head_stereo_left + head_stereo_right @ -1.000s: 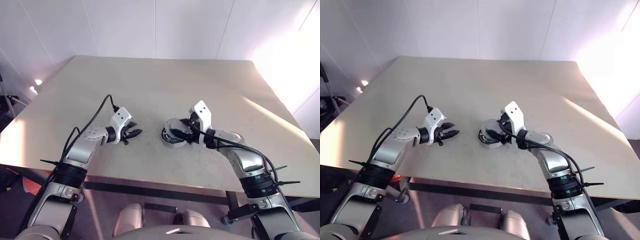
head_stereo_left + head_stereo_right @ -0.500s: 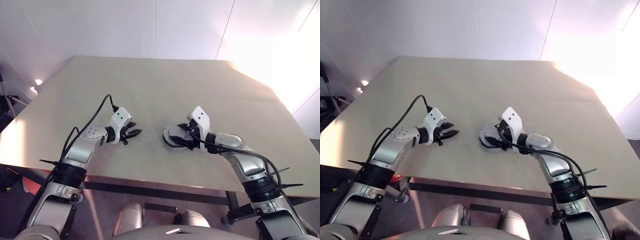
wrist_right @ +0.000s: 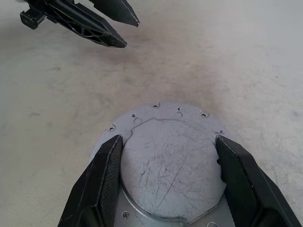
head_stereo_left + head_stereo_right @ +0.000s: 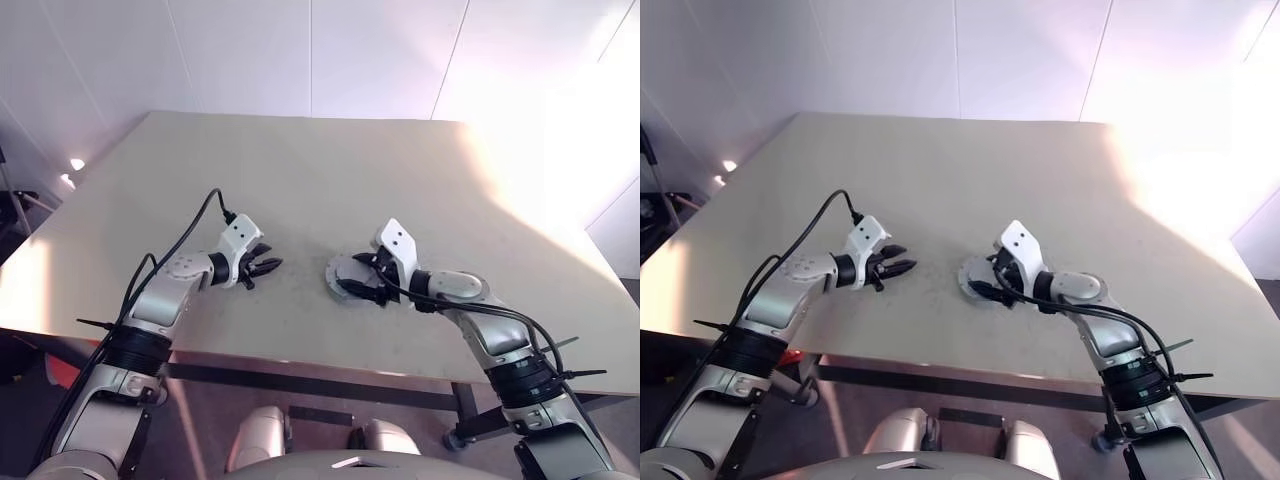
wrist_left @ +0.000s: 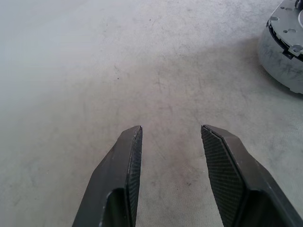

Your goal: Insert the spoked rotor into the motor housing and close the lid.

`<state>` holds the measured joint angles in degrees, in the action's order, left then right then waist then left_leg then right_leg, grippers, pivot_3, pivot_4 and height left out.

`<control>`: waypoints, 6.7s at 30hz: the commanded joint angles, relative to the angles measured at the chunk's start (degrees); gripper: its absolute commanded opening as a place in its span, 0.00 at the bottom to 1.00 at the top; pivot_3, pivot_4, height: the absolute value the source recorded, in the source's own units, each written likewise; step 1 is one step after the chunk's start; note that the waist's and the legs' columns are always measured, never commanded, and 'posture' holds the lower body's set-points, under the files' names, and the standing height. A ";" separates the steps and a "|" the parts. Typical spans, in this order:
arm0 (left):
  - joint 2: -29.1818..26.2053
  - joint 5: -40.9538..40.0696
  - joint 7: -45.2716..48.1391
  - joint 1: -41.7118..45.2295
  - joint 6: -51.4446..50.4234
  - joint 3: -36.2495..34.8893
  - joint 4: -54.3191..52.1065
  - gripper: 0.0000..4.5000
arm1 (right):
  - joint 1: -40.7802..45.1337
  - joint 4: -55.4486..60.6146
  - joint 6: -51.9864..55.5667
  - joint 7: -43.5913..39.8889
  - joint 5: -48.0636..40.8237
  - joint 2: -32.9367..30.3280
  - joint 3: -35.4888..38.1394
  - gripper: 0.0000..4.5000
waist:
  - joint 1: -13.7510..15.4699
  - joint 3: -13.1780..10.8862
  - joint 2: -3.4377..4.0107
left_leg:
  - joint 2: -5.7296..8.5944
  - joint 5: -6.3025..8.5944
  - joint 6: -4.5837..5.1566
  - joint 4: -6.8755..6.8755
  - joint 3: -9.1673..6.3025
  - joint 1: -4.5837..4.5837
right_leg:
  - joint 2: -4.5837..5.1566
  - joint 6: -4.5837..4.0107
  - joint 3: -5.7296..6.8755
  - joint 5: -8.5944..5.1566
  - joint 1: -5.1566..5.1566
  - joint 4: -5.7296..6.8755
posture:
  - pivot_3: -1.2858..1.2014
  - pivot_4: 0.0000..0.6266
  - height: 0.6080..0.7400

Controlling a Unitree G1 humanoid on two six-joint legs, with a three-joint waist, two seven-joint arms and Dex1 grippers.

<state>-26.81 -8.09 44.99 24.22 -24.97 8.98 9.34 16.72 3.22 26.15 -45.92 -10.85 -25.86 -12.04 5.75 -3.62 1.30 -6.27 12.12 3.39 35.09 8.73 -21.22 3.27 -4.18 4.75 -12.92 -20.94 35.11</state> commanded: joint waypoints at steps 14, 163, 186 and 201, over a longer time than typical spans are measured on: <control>-0.60 -0.62 0.03 0.17 0.02 -1.51 -1.90 0.47 | 1.13 -2.16 0.72 1.38 2.88 0.13 -0.90 0.67 | -0.06 0.03 -0.05 | 0.00 0.00 0.00 0.01 0.00 0.28 | 0.00 0.05 0.00 -0.03 0.26 0.00 | 0.52 0.00 1.00; 18.93 -19.22 0.92 12.42 -34.48 -3.49 15.25 0.00 | -2.45 1.14 59.83 14.10 -36.43 3.87 29.84 1.00 | 1.56 0.81 -0.17 | 0.15 0.26 0.36 -0.33 -0.01 1.67 | 0.12 0.86 -0.01 -0.43 1.91 -0.83 | 0.52 0.00 1.00; 18.44 -17.79 0.30 12.88 -31.51 -5.18 16.95 0.00 | 7.35 -8.70 55.01 21.12 -30.47 14.91 29.13 0.52 | -0.16 0.85 -0.24 | 0.10 -0.07 -0.20 -0.67 -0.01 2.08 | 0.09 0.87 0.00 -0.44 1.95 -0.84 | 0.52 0.00 1.00; 19.47 -24.86 -5.37 12.80 -26.37 -21.40 16.43 0.00 | 14.37 -15.08 51.91 26.52 -32.14 16.06 40.16 0.48 | -0.08 0.73 -0.27 | 0.11 -0.21 -0.42 -0.77 0.00 1.71 | 0.09 0.73 0.01 -0.36 1.61 -0.77 | 0.52 0.00 1.00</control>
<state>-7.13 -30.74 40.48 36.68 -53.26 -9.38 28.14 28.24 -11.73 80.46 -21.10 -41.87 -9.66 24.50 5.66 -2.89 1.03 -6.16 11.88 2.91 34.32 8.72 -19.57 3.37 -3.46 4.76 -13.27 -19.42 34.37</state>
